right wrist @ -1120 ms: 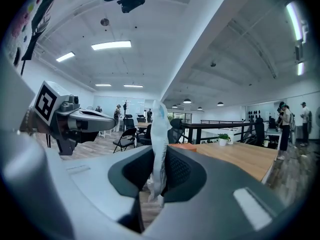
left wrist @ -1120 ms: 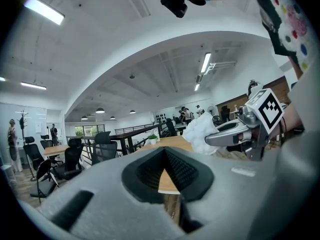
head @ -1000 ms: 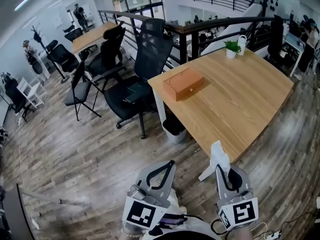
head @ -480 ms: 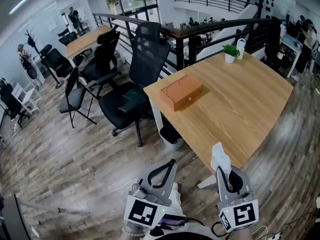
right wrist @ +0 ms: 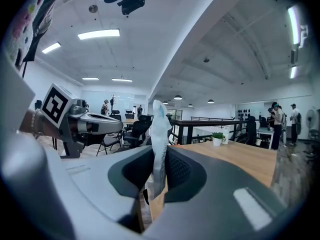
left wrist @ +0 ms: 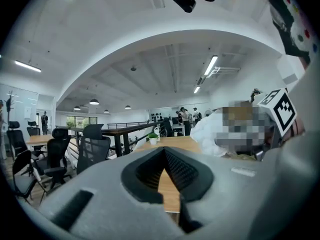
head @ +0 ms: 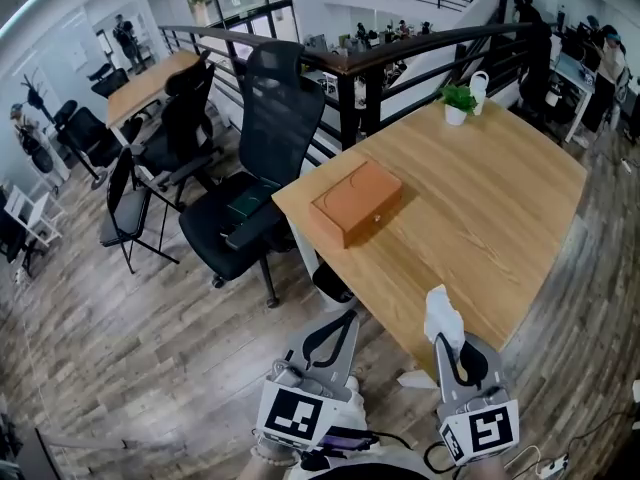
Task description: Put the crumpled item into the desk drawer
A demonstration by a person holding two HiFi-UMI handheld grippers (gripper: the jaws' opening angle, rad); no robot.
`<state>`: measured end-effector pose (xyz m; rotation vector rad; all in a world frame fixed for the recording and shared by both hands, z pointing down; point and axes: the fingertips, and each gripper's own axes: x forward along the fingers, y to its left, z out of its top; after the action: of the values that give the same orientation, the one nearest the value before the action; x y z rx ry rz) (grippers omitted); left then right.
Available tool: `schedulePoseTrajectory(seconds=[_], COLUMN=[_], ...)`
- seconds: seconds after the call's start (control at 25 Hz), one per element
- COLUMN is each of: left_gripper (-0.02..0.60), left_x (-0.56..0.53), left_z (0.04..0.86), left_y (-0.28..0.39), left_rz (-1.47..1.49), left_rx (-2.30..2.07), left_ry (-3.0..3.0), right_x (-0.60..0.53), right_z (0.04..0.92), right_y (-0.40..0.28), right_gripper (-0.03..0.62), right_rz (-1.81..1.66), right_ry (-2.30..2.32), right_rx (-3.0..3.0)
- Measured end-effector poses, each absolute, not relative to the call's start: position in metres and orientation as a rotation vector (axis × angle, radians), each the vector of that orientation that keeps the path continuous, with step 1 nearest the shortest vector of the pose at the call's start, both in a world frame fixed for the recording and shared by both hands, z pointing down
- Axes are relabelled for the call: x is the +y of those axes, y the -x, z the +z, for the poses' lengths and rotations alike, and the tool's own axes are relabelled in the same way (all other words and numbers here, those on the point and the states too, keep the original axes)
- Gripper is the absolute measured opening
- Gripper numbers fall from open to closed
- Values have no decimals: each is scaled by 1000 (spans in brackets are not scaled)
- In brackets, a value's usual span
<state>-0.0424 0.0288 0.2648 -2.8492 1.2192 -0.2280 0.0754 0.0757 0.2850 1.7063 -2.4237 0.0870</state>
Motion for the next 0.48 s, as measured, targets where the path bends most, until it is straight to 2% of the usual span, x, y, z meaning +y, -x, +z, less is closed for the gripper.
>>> schedulePoseTrajectory(seconds=[0.2,0.48], left_gripper=[-2,83], left_x=[-20,-74], left_z=[278,295], left_y=[39,33], left_rz=[-302,-327], left_rx=[1166,1085], left_ry=[2911,3001], right_x=[31,-26], right_z=[286,288], right_y=[-74,-70], right_gripper=[62,63], right_rz=[123,122], right_ry=[-1761,-1779], right_rx=[-2378,-2333])
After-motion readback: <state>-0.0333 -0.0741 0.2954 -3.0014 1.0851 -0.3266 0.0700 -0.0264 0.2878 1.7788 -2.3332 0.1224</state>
